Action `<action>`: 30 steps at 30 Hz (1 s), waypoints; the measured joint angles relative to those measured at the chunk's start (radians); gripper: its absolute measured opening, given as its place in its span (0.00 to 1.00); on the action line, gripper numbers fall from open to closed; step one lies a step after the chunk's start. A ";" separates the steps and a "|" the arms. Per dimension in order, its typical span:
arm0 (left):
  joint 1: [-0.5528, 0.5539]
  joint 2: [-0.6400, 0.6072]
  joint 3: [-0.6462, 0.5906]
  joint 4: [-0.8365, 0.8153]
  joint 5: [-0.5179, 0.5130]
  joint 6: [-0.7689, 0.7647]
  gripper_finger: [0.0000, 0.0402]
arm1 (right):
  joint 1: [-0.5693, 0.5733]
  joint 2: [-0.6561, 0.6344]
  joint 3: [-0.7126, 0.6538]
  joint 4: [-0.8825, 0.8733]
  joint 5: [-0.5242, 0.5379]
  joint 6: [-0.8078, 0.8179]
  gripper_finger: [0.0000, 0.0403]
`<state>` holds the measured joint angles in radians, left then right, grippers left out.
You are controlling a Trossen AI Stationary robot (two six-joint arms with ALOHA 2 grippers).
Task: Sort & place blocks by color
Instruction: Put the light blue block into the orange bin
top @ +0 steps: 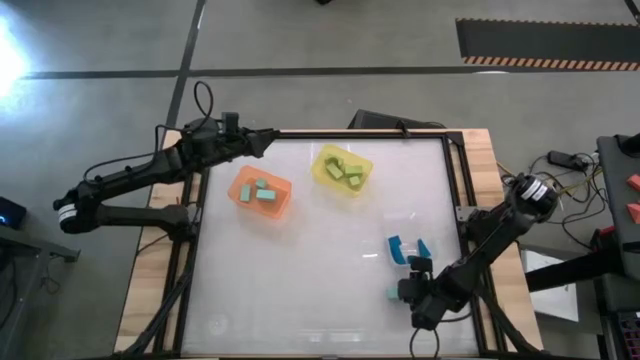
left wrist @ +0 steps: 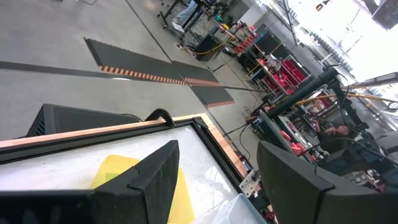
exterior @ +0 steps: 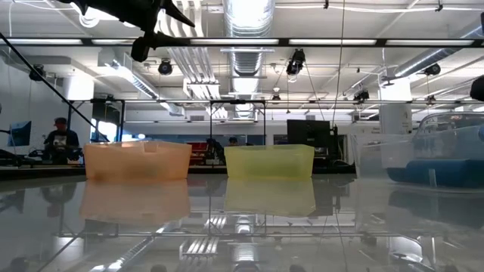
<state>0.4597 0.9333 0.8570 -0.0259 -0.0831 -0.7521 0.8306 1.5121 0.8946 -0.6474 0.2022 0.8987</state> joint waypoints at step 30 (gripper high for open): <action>0.000 0.002 0.000 0.000 0.000 0.000 0.50 | -0.042 0.019 -0.025 0.123 -0.052 -0.087 0.42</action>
<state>0.4599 0.9356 0.8570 -0.0257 -0.0833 -0.7521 0.7887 1.5314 0.8700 -0.5246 0.1497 0.8120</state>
